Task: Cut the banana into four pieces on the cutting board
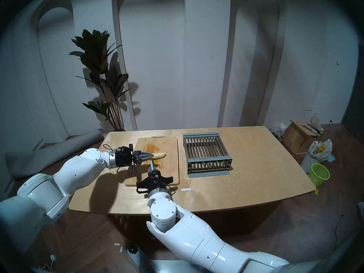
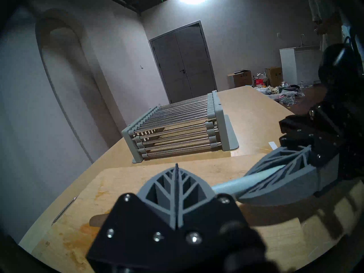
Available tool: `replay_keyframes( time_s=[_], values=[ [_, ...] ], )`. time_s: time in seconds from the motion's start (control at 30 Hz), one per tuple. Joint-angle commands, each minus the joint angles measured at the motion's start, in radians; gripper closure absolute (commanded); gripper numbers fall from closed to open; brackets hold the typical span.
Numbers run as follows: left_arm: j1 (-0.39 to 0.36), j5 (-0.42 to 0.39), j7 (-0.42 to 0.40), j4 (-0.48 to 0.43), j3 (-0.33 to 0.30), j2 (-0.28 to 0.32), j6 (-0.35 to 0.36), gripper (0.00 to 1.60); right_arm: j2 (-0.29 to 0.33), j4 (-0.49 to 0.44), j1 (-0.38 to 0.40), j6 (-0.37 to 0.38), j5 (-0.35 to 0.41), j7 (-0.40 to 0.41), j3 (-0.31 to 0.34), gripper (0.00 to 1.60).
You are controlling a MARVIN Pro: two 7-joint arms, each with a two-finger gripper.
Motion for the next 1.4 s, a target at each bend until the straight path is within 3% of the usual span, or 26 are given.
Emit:
replay_keyframes(
  time_s=[0.0,0.3,0.37,0.67,0.93,1.0,1.23,1.37],
  values=[
    [-0.022,-0.04,-0.111,-0.002,0.02,0.006,-0.012,1.6,-0.024,0.003,0.016,0.003,0.006,0.012,-0.01,1.6],
    [-0.02,-0.065,-0.078,-0.014,0.074,0.011,-0.018,1.6,-0.033,0.02,0.03,0.002,0.03,0.014,-0.021,1.6],
    [-0.021,-0.069,-0.102,-0.003,0.074,0.006,-0.021,1.6,-0.035,0.02,0.028,0.002,0.029,0.013,-0.019,1.6],
    [0.001,-0.063,-0.065,-0.036,0.173,0.026,-0.028,1.6,-0.028,0.015,0.03,-0.003,0.046,0.004,-0.02,1.6],
    [0.004,-0.087,-0.084,-0.017,0.206,0.028,-0.043,1.6,-0.026,0.011,0.031,-0.005,0.049,-0.003,-0.021,1.6],
    [0.002,-0.088,-0.055,-0.034,0.228,0.039,-0.041,1.6,-0.026,0.01,0.032,-0.005,0.049,-0.005,-0.022,1.6],
    [-0.037,-0.09,-0.061,-0.044,0.277,0.049,-0.026,1.6,-0.029,0.003,0.032,-0.004,0.046,-0.011,-0.027,1.6],
    [-0.104,-0.078,-0.066,-0.058,0.308,0.06,0.017,1.6,-0.027,-0.007,0.031,-0.005,0.047,-0.018,-0.025,1.6]
  ],
)
